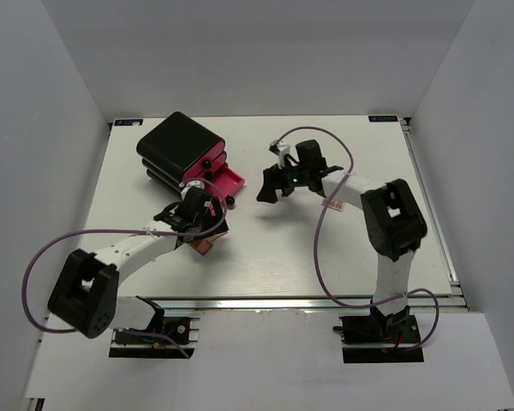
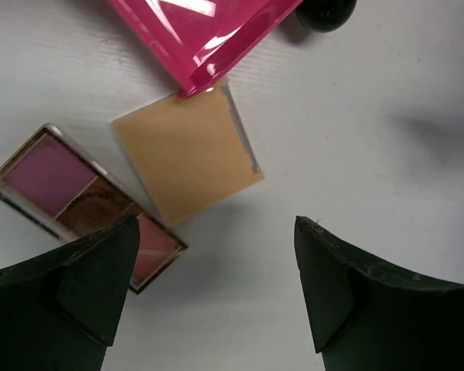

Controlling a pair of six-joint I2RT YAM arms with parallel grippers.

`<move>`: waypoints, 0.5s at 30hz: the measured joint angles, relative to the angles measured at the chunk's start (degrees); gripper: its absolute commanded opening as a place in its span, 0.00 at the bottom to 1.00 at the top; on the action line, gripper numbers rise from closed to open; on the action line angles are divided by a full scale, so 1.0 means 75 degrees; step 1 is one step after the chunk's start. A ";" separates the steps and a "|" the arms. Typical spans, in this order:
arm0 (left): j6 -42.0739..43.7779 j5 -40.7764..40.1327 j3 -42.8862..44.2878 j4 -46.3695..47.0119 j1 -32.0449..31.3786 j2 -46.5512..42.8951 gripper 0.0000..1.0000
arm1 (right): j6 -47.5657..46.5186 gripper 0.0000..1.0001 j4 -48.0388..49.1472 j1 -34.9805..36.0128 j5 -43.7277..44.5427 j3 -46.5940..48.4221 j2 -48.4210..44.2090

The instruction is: Organize the makeup

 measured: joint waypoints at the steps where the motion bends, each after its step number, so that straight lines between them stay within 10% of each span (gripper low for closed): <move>1: -0.0032 -0.0122 0.0128 0.0006 -0.0096 0.0216 0.89 | -0.0370 0.89 -0.0093 -0.0093 0.0012 -0.0169 -0.0254; 15: -0.0807 -0.2081 0.1626 -0.0638 -0.0726 0.2098 0.95 | -0.1667 0.89 -0.0350 -0.1469 -0.0108 -0.1760 -0.1970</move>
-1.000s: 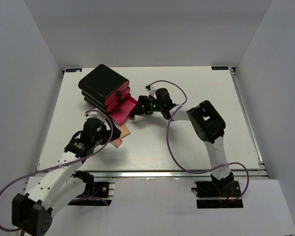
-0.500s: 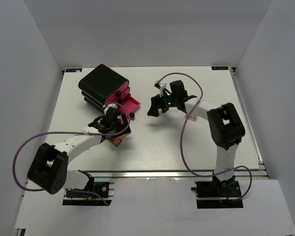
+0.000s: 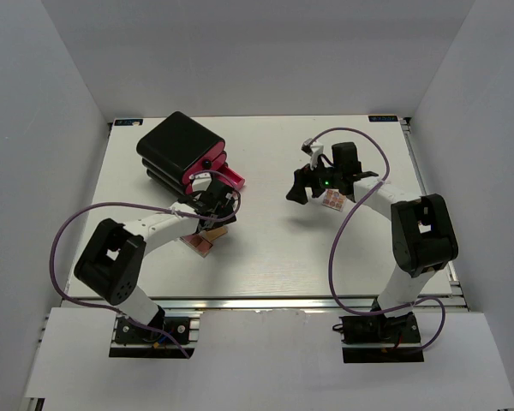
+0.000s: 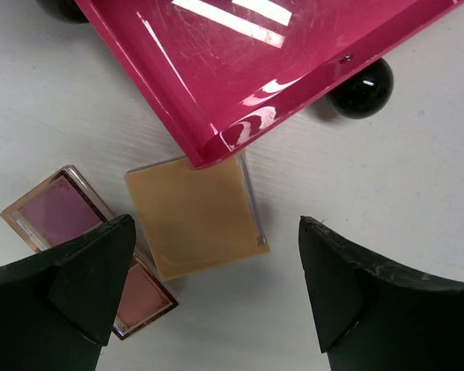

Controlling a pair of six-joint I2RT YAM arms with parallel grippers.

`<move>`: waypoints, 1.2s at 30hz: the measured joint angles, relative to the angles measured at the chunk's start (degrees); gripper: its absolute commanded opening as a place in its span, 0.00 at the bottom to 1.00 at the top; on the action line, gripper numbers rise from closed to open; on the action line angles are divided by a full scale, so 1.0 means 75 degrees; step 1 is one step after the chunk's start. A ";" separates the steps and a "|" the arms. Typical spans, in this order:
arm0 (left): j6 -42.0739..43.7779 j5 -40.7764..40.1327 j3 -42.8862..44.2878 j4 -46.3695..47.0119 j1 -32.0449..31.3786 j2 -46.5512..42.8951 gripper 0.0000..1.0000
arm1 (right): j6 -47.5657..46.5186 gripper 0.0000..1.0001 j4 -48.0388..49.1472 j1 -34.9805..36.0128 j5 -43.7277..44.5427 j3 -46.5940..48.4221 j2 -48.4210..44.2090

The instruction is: Organize the makeup

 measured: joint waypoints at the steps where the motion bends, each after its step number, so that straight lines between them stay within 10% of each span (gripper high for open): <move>1: -0.0067 -0.0082 0.0015 -0.0026 -0.0012 0.0023 0.96 | 0.0012 0.89 0.0000 -0.0003 -0.0015 -0.0009 0.0000; 18: -0.0743 -0.0385 0.0058 0.0041 -0.0061 0.0819 0.94 | 0.0189 0.89 -0.0003 -0.0256 -0.0187 -0.0006 0.0000; 36: -0.0965 -0.0356 -0.0195 0.0044 -0.0423 0.0571 0.27 | 0.0219 0.89 -0.0073 -0.0364 -0.0353 -0.0009 -0.0192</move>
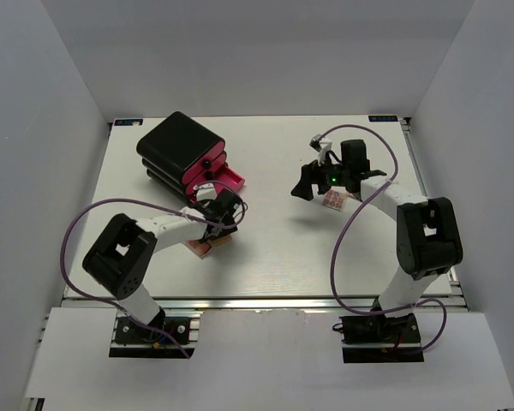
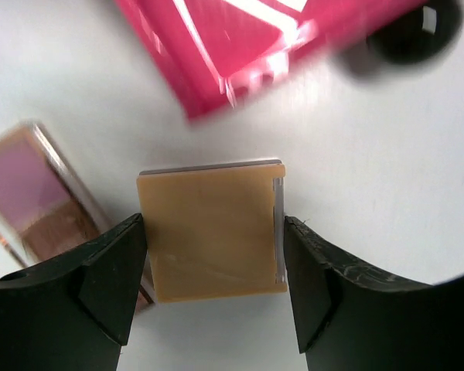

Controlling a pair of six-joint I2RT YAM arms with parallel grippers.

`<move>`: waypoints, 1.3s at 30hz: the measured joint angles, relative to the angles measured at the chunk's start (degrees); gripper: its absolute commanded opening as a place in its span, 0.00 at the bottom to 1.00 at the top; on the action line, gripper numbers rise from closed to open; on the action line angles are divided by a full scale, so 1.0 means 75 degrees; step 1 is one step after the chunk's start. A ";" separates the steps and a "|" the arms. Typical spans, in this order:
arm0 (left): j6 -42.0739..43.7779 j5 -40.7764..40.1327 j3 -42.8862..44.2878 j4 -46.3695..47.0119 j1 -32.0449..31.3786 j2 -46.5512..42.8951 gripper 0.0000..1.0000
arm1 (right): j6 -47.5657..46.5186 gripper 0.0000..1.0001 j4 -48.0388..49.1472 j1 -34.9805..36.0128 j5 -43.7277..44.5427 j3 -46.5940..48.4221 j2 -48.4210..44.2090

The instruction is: Organize the makeup

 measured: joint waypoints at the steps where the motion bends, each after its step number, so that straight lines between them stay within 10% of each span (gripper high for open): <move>1: -0.0050 0.0058 -0.0099 -0.0102 -0.0119 -0.0154 0.25 | -0.0003 0.89 -0.0003 0.0000 -0.0012 0.0000 -0.0061; 12: -0.0189 0.0562 -0.0405 -0.0606 -0.0691 -0.2888 0.14 | -0.0003 0.89 0.0015 -0.0032 -0.0061 0.0000 -0.0347; 26: -0.1754 -0.0752 0.3500 -0.1754 -0.0274 0.0495 0.08 | -0.0009 0.89 0.0015 -0.0047 -0.0058 -0.0157 -0.0565; 39: -0.1754 -0.1201 0.3786 -0.1775 0.0892 0.0973 0.09 | -0.0026 0.89 0.0026 -0.0271 -0.0061 -0.0507 -0.0874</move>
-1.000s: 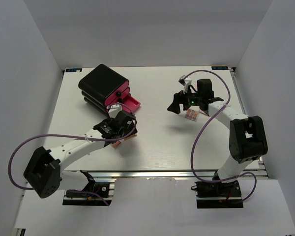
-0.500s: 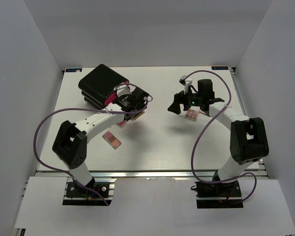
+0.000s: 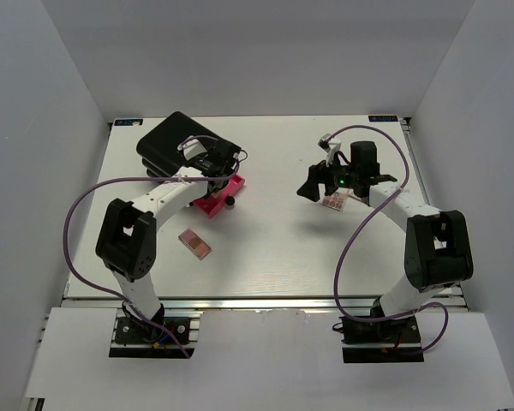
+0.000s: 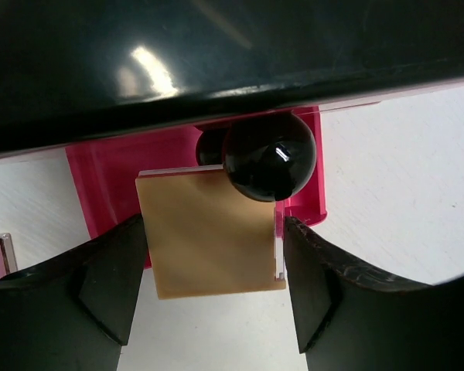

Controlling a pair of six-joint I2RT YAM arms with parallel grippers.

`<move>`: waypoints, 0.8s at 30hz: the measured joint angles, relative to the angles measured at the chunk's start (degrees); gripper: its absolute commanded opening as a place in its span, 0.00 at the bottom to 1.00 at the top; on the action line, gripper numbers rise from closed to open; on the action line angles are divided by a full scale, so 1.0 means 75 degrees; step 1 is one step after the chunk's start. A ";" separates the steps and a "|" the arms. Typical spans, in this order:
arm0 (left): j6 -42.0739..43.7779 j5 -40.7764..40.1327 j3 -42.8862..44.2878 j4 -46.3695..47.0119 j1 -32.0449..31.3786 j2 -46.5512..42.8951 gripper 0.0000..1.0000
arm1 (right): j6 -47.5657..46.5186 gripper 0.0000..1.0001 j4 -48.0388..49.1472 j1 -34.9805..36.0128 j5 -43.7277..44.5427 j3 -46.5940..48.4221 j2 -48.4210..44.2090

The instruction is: Organize the makeup

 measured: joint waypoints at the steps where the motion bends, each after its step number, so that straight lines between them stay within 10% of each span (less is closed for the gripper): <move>1: 0.0020 -0.0020 0.0000 0.0035 -0.0009 0.0050 0.09 | 0.0000 0.89 0.0000 -0.0006 0.0000 0.0000 0.0000; 13: 0.0020 -0.0323 -0.0052 0.0213 -0.0076 0.0440 0.11 | 0.0006 0.89 0.0020 -0.0047 -0.0006 0.0000 0.0000; 24: -0.0012 -0.0455 -0.0274 0.0157 -0.0038 0.0746 0.44 | 0.0006 0.89 0.0026 -0.0079 -0.0058 0.0000 0.0000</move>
